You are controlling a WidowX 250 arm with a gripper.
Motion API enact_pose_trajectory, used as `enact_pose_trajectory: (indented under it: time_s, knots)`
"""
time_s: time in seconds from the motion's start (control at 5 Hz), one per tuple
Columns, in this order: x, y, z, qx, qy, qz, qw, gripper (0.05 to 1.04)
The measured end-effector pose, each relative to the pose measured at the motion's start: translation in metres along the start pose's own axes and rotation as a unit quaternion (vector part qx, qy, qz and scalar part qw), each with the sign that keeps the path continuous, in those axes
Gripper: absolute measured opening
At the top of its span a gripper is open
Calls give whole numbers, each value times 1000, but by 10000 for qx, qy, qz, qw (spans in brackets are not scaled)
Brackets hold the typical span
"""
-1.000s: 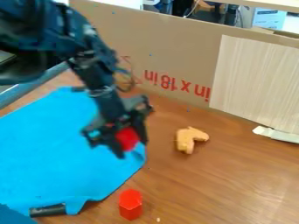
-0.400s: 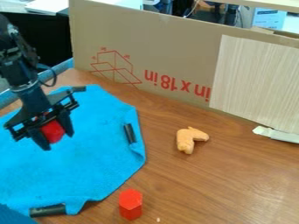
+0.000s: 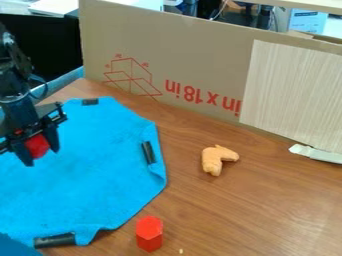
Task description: Puts the red figure to the cloth
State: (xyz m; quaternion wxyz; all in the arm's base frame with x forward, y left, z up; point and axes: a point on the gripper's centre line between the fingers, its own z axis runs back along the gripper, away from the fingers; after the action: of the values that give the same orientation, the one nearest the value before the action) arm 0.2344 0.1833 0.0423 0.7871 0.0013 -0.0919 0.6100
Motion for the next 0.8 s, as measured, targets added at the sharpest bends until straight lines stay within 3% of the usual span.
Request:
enact_pose_trajectory:
  time_s: [0.4,0.8]
  knots:
    - [25,6,-1,315,-185,152,9992,571]
    - [30,13,-4,434,-197,-16,9989,572]
